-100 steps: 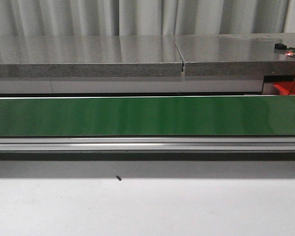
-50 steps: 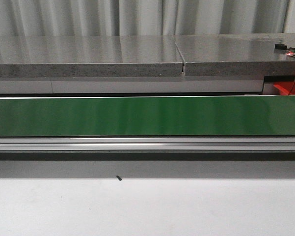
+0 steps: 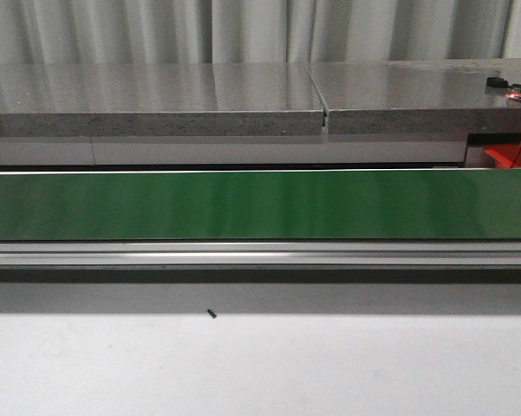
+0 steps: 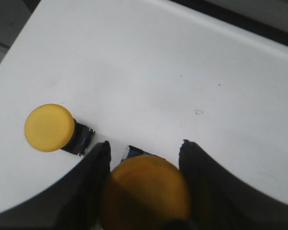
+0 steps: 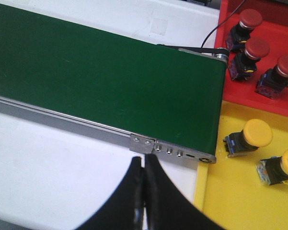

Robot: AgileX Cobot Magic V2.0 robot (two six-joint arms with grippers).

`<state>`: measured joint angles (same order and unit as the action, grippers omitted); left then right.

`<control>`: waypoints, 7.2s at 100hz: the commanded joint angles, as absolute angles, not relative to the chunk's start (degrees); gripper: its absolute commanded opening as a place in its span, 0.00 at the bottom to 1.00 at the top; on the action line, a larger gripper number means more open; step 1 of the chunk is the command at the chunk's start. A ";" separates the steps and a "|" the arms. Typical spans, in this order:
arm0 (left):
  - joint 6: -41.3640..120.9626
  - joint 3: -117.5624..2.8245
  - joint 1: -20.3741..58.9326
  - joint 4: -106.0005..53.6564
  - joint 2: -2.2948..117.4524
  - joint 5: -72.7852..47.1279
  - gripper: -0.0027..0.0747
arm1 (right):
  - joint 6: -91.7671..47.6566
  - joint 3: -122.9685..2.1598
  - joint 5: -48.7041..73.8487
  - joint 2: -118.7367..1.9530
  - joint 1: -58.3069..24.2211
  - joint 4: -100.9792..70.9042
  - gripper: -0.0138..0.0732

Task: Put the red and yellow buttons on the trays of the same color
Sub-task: 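Grasp the nearer yellow push-button with the left gripper and lift it, then lower the yellow button onto the belt's near end, open left gripper, then move the left gripper to the second yellow button and grasp it, then set the second yellow button on the belt, open and raise left gripper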

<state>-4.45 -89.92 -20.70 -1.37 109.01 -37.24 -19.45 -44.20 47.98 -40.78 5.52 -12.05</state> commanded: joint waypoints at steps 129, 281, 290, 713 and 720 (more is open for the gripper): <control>-4.49 -67.40 -10.21 -5.02 92.26 -30.10 0.23 | -19.48 -45.71 44.56 -40.56 5.51 -12.24 0.03; -4.49 -91.03 -28.39 -0.32 106.74 -32.14 0.86 | -19.48 -45.71 44.56 -40.56 5.51 -12.24 0.03; -4.49 -92.23 -28.39 0.00 109.32 -31.77 0.86 | -19.48 -45.71 44.56 -40.56 5.51 -12.24 0.03; 6.17 -66.98 -7.52 -15.02 71.12 -29.14 0.86 | -19.48 -45.71 44.80 -40.56 5.51 -12.24 0.03; 6.17 -65.76 -5.48 -15.02 66.68 -29.14 0.86 | -19.48 -45.71 44.80 -40.56 5.51 -12.24 0.03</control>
